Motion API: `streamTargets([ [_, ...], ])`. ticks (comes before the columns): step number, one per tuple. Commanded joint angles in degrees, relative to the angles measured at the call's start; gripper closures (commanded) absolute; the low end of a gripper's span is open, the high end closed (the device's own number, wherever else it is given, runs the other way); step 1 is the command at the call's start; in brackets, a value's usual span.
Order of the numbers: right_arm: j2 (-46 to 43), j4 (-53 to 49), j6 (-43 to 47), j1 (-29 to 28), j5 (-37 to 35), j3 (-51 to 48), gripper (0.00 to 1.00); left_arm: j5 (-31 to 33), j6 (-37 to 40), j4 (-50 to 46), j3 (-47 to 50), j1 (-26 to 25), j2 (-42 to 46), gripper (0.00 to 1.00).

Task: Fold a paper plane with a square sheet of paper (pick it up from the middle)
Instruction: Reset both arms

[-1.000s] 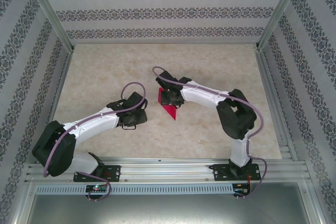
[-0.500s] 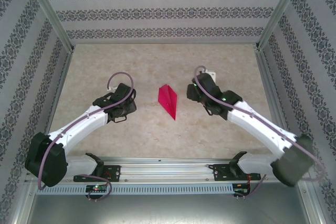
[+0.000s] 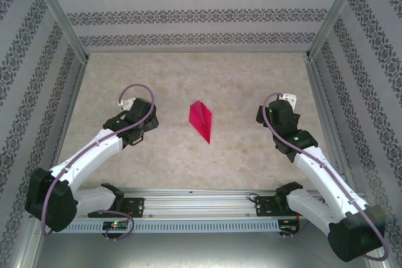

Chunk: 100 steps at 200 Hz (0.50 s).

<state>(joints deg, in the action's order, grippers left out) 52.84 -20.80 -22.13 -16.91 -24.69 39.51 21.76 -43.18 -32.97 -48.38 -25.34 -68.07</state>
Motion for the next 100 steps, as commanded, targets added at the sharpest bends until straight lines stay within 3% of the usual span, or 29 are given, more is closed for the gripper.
streamTargets([
  [1,2.08,5.50,8.58,3.10,-3.27,-2.16,0.11,5.35,2.96,1.37,-0.60,0.92,1.51,0.00],
  [19,4.25,11.92,11.97,5.71,-4.76,-4.92,0.11,8.37,4.74,3.00,-0.37,1.88,1.48,0.00],
  [54,10.35,29.70,14.07,9.33,-0.66,-11.89,0.10,14.11,8.62,8.77,1.58,6.07,-0.09,0.00],
  [100,20.13,46.95,17.68,10.70,4.91,-14.55,0.10,20.64,18.65,24.21,8.38,11.31,-0.99,0.00],
])
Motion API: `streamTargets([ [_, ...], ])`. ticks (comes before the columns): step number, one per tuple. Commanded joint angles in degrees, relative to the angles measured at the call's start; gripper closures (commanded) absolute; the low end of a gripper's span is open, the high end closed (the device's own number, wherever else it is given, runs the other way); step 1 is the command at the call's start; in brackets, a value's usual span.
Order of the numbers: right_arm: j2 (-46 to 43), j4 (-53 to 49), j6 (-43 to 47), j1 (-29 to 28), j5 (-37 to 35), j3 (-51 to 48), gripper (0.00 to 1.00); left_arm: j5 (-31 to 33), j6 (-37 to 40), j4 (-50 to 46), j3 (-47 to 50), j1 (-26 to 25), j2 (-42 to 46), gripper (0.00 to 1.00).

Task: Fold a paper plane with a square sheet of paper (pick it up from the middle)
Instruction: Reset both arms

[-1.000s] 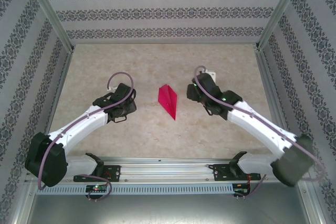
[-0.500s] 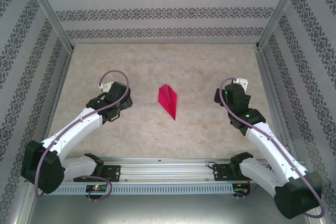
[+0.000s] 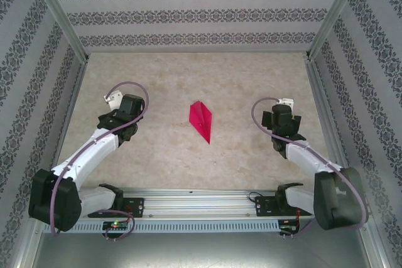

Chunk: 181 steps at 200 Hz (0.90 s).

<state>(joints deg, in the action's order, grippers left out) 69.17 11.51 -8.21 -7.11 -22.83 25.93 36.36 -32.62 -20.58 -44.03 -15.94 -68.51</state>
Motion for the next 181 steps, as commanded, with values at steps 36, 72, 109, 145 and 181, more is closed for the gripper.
streamTargets([
  [36,10.14,23.50,7.00,2.02,10.63,0.86,0.11,5.85,15.05,22.62,6.50,4.02,-5.35,0.00],
  [72,15.39,39.53,7.46,3.42,14.55,-5.07,0.11,0.76,25.87,40.41,10.78,5.09,-11.98,0.00],
  [109,16.66,41.95,8.17,2.76,13.51,-6.60,0.04,-7.91,31.79,53.36,13.40,6.72,-17.39,0.00],
  [145,17.25,43.08,7.07,2.57,9.75,-6.60,0.02,-14.64,30.99,60.03,16.45,9.89,-18.68,0.00],
  [181,17.27,43.30,6.81,2.46,8.64,-6.60,0.02,-25.08,32.49,74.02,24.27,11.81,-18.96,0.00],
])
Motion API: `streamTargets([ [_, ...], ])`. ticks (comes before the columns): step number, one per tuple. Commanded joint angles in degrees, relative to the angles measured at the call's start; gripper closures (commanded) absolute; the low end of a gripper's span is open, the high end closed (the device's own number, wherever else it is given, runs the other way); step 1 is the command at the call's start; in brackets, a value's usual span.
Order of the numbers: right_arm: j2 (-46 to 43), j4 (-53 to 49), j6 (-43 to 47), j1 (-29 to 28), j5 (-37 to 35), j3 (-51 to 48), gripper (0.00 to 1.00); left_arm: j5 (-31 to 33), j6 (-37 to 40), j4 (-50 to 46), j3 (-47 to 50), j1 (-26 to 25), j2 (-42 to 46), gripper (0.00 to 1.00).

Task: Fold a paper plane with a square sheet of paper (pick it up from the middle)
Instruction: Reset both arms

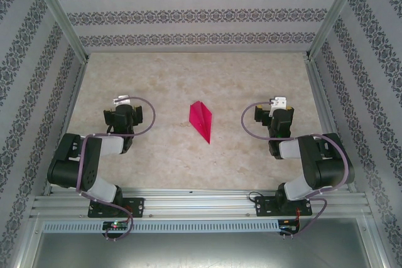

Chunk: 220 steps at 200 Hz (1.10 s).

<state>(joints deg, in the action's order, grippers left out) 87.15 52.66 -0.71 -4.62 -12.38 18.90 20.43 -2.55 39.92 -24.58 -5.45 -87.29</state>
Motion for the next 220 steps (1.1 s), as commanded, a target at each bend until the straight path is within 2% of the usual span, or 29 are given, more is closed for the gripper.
streamTargets([
  [1,-0.74,2.12,-0.69,-0.03,-1.83,0.44,0.02,-9.47,2.53,14.22,4.98,1.32,-0.83,0.00],
  [9,-0.73,2.09,-0.68,-0.04,-1.77,0.42,0.02,-9.80,4.00,21.31,5.65,1.28,-4.52,0.01],
  [14,-0.69,2.09,-0.69,-0.04,-1.82,0.44,0.02,-10.42,3.46,17.79,4.71,1.32,-3.26,0.01],
  [20,-0.68,2.09,-0.65,-0.04,-1.82,0.44,0.02,-10.86,2.49,9.03,2.61,1.64,-1.14,0.01],
  [30,-0.73,2.10,-0.70,-0.03,-1.77,0.44,0.02,-11.32,1.08,13.75,2.66,3.50,-3.50,0.00],
  [40,-0.68,2.09,-0.78,-0.03,-1.77,0.44,0.02,-12.19,-0.41,7.54,1.57,4.42,-1.54,0.00],
  [49,-0.66,1.77,-0.98,0.17,-1.54,0.44,0.02,-11.93,0.15,12.20,2.51,4.40,-2.87,0.00],
  [59,-0.74,1.11,-1.22,0.76,-0.41,0.44,0.02,-12.14,-0.25,8.50,1.81,4.40,-1.74,0.00],
  [68,-0.79,0.82,-1.29,0.77,-0.19,0.44,0.02,-11.76,0.29,11.41,2.49,4.21,-2.50,0.00],
  [76,-0.71,1.03,-1.28,0.84,-0.19,0.44,0.02,-11.28,0.01,9.30,2.04,4.05,-1.91,0.00],
  [220,-0.80,1.30,-0.95,0.49,-0.58,0.44,0.02,-11.78,0.35,9.91,2.08,3.96,-2.02,0.00],
])
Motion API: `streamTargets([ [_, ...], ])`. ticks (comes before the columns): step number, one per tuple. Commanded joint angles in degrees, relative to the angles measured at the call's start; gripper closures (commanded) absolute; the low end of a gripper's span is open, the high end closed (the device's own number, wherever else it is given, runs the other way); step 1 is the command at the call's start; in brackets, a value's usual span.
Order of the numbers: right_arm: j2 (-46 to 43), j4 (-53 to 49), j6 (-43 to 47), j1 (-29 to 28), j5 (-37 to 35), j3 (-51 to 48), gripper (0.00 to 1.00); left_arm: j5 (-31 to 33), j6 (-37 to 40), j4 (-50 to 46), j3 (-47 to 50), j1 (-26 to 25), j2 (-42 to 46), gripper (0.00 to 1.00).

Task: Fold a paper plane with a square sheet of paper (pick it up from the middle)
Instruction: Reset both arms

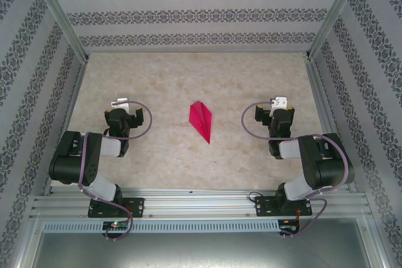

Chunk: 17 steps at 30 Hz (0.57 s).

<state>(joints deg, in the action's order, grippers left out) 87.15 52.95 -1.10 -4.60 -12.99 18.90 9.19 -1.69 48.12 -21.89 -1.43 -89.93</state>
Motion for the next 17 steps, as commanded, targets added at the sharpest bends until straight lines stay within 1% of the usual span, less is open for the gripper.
streamTargets([
  [1,-0.78,1.02,-0.56,0.51,0.05,0.44,0.02,-0.55,-0.50,1.71,-0.61,-0.06,0.63,0.00],
  [17,-0.81,0.88,-0.53,0.45,0.16,0.42,0.02,-0.53,-0.50,1.72,-0.61,-0.06,0.55,0.00],
])
